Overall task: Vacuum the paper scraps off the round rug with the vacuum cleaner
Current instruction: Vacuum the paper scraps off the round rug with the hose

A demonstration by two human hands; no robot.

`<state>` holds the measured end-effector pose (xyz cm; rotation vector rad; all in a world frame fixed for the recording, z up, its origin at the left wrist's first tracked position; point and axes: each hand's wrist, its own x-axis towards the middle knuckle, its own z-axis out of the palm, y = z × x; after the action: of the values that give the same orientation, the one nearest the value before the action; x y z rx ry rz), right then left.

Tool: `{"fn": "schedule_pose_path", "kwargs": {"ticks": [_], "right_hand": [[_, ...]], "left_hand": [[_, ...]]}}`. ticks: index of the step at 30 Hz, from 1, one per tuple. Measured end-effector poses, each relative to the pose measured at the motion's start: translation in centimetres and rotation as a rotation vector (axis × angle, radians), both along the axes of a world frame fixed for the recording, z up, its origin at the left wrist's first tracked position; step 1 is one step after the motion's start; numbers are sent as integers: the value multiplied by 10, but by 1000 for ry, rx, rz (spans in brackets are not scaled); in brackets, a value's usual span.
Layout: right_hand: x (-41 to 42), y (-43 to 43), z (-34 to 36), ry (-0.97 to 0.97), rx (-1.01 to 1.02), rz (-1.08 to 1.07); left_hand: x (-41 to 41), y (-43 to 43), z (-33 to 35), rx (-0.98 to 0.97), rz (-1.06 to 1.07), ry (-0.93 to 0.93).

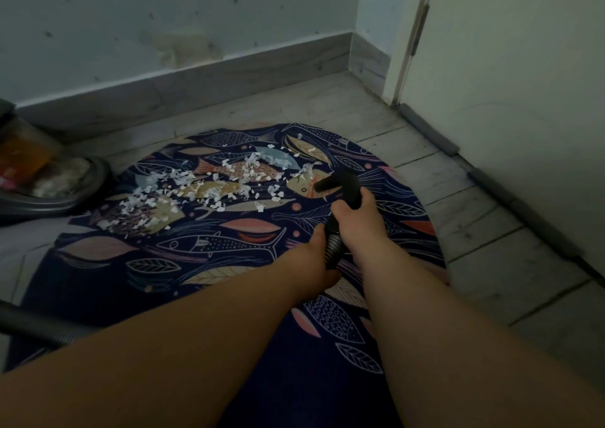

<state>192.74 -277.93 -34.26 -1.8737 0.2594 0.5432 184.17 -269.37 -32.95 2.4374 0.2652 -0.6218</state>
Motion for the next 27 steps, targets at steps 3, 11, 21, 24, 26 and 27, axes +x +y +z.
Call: {"fn": "schedule_pose_path", "kwargs": {"ticks": [3, 11, 21, 24, 26, 27], "right_hand": [[-4, -3, -1, -14, -10, -83], [0, -9, -2, -14, -57, -151], [14, -9, -11, -22, -41, -182], [18, -8, -12, -19, -20, -181], [21, -7, -14, -18, -6, -182], [23, -6, -15, -17, 3, -184]], "left_hand": [[3, 0, 0, -3, -16, 11], [14, -3, -10, -5, -64, 33], [30, -2, -16, 2, -99, 28], [35, -1, -17, 2, -93, 34], [38, -1, -17, 1, -86, 42], [39, 0, -16, 0, -81, 46]]}}
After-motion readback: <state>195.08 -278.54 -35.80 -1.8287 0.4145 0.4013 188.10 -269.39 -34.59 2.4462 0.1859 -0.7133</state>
